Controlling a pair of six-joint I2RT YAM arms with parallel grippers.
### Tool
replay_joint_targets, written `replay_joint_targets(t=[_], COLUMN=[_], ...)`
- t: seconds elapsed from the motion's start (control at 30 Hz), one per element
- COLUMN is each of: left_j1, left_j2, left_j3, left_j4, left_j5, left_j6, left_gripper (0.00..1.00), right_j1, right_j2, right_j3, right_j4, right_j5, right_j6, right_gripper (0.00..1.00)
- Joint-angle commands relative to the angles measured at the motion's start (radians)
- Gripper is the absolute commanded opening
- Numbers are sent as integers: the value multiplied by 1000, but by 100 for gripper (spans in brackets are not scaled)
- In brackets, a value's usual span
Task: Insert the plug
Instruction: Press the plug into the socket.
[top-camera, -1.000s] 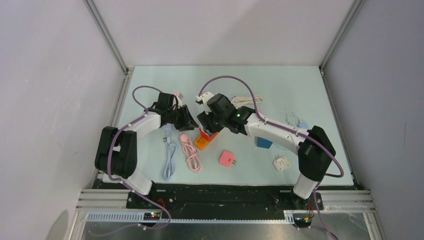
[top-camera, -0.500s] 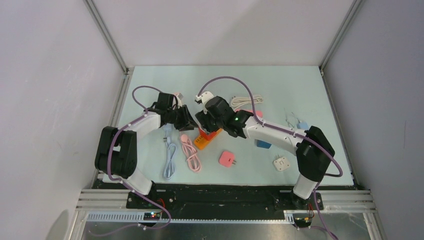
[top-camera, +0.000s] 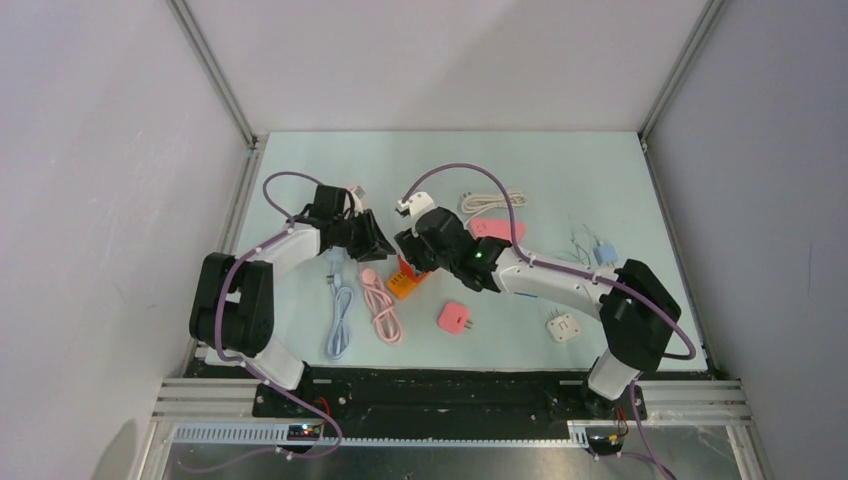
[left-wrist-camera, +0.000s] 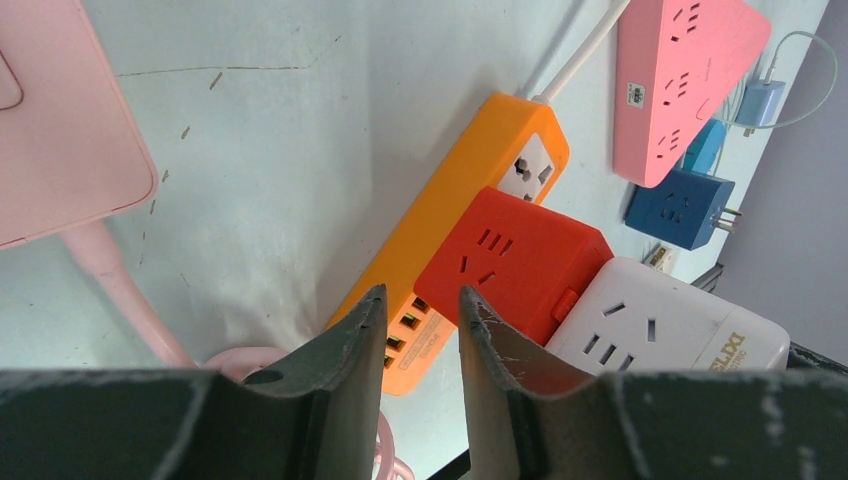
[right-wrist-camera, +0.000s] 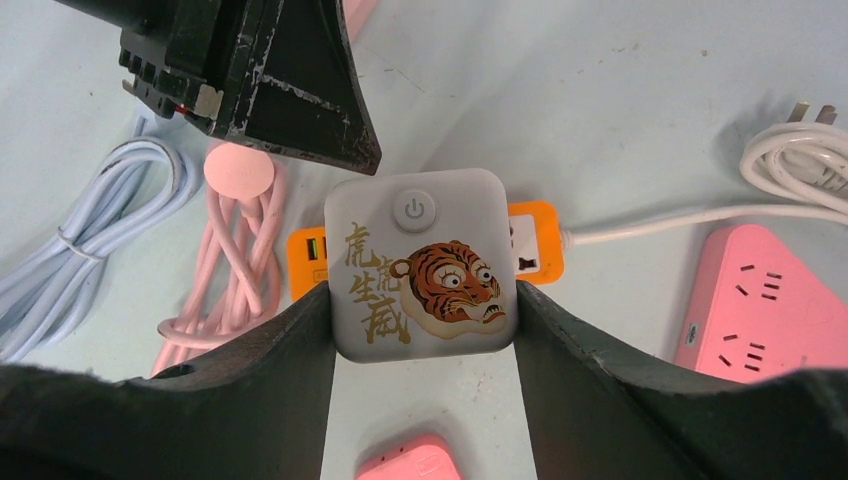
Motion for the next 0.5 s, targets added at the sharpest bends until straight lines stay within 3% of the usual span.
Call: replay_joint_targets(t=[0.0, 0.37, 0.47], left_j1=[5, 7, 9], left_j2=[-8, -19, -23], left_j3=[19, 12, 15], left_j4=[7, 4, 2], left_j5=[-5, -15, -24], left_j6=[28, 27, 30], left_gripper=[36, 36, 38], right_j1=[12, 16, -15], right_j2=[164, 140, 118], right_j3=[-123, -119, -20], right_j4=[-268, -264, -285], right_j5=[-7, -16, -29], right_j6=[43, 51, 54], right_gripper=[0, 0, 16])
